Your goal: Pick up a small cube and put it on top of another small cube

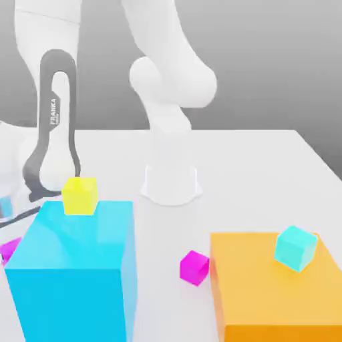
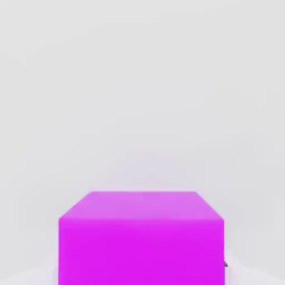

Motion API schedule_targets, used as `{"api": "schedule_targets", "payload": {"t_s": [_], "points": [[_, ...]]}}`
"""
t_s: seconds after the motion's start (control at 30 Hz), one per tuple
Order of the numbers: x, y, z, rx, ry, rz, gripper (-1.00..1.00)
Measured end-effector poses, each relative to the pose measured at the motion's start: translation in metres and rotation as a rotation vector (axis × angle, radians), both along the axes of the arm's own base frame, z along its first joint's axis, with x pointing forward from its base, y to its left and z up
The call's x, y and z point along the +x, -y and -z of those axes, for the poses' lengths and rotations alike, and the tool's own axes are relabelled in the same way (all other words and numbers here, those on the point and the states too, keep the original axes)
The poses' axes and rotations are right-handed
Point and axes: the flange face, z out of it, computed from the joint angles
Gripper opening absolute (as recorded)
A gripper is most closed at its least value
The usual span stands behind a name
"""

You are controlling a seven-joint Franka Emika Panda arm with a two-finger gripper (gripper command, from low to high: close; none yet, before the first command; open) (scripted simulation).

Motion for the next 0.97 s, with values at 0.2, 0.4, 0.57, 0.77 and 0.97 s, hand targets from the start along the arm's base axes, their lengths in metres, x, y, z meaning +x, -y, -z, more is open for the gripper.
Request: {"api": "schedule_targets", "payload": {"t_s": [0.2, 0.4, 0.57, 0.77, 0.97], "points": [[0.015, -0.009, -0.072, 0.001, 0.001, -0.091, -1.0], [0.075, -0.07, -0.164, 0.002, 0.002, -0.512, -1.0], [0.095, -0.125, -0.243, 0.002, 0.004, -0.837, -1.0], [0.097, -0.189, -0.288, 0.002, 0.002, -1.151, -1.0], [0.096, -0.193, -0.253, 0.002, 0.002, -1.165, 1.0]]}}
